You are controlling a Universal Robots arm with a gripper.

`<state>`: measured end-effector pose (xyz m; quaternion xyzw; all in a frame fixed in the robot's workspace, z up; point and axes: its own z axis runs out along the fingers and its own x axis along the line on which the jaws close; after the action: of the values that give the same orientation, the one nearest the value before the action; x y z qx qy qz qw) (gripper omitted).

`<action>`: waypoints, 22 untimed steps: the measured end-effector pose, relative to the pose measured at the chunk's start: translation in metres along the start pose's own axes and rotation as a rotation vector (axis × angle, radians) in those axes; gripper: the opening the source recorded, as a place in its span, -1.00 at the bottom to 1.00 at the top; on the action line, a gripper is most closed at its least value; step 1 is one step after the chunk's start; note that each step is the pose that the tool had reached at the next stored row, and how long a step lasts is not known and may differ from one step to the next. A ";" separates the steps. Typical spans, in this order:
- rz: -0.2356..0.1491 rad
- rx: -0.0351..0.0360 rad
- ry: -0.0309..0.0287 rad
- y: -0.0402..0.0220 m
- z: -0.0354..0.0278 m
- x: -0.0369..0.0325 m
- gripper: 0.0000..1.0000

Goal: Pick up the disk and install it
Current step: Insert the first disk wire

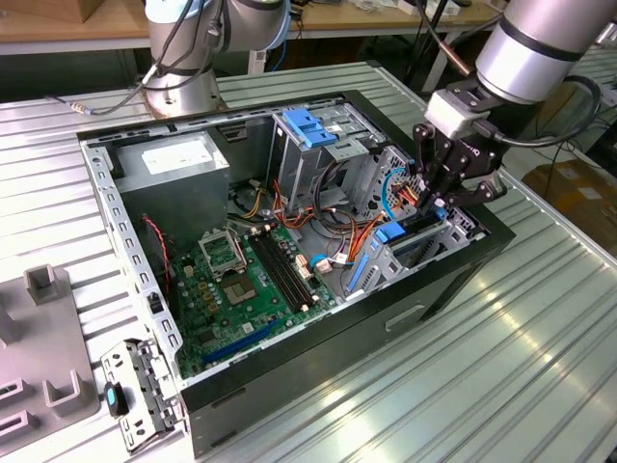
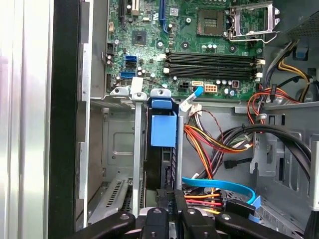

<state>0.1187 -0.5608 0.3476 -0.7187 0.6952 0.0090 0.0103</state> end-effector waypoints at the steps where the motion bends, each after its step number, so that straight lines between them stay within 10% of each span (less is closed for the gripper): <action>1: 0.000 0.0005 -0.0004 0.0003 0.0001 0.0003 -0.66; 22: 0.000 0.0016 -0.0137 0.0004 0.0000 0.0015 -0.66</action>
<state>0.1183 -0.5623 0.3476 -0.7184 0.6953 0.0133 0.0156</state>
